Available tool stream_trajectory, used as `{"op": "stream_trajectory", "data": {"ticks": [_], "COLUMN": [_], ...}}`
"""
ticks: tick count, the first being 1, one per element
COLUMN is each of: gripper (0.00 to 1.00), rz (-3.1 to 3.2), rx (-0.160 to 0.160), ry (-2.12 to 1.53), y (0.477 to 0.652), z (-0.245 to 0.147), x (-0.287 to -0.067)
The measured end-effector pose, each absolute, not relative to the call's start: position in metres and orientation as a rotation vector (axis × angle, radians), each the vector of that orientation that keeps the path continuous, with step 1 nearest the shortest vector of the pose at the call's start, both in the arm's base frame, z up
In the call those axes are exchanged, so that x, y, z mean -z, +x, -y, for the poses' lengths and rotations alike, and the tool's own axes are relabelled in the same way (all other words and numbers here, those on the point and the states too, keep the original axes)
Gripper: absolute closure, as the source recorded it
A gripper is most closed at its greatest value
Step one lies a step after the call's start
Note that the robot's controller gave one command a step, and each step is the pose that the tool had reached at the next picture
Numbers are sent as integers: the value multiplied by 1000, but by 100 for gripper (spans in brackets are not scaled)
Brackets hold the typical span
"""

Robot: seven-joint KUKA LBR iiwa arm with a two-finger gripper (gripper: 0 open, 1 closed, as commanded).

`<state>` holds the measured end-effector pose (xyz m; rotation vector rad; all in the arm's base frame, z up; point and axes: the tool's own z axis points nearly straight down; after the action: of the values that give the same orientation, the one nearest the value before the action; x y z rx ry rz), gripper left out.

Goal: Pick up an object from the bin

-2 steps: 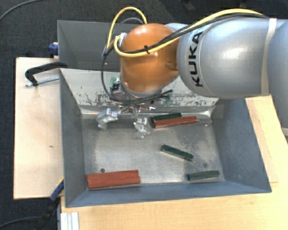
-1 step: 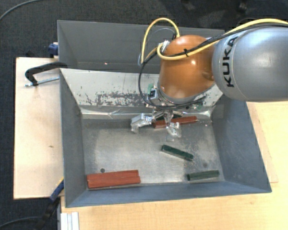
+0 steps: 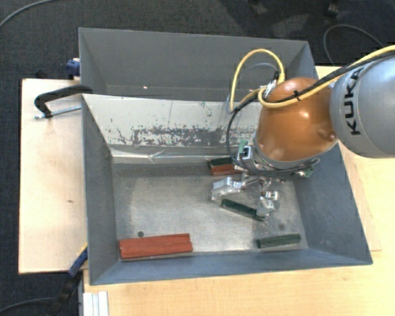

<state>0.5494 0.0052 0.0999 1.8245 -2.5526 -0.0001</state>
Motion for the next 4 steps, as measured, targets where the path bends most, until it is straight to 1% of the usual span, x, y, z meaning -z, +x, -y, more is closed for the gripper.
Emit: {"op": "stream_trajectory", "data": {"ticks": [1,2,3,4], "gripper": [0,0,0,0], "rz": [2112,1555,1915,2130], "rx": [-7,8,5,-1], "ry": [2335,2726,2491,2317], "y": [545,498,499,522], "z": [2,49,45,37], "x": [-164,-100,-77,-73]}}
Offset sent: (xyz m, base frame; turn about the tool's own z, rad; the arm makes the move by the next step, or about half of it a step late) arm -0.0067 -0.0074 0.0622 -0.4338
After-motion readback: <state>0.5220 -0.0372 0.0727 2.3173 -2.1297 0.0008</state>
